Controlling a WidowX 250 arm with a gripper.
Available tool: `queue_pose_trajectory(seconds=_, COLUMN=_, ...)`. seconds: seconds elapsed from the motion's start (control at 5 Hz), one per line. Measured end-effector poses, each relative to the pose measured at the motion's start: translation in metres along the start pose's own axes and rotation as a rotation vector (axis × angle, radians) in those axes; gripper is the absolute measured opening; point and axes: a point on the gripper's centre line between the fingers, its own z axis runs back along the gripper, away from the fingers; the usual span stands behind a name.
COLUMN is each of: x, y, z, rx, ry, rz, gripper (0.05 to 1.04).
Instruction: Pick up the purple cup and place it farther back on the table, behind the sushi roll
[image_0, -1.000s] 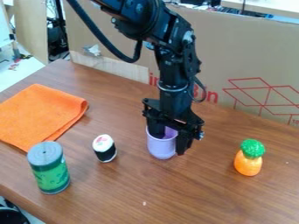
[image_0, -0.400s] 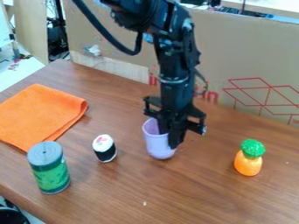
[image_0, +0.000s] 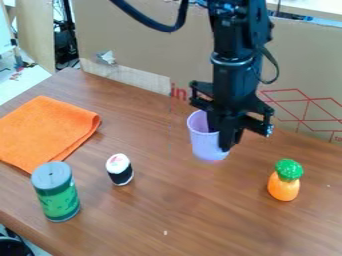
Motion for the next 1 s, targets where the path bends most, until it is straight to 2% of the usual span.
queue_pose_trajectory(seconds=0.2, x=0.025, y=0.004, z=0.013, rx=0.002, ry=-0.06, rz=-0.002, gripper=0.095)
queue_pose_trajectory(seconds=0.6, x=0.043, y=0.063, z=0.002, rx=0.012, ry=-0.024, rz=0.126, gripper=0.095)
queue_pose_trajectory(seconds=1.0, x=0.042, y=0.103, z=-0.028, rx=0.034, ry=0.052, rz=0.209, gripper=0.095)
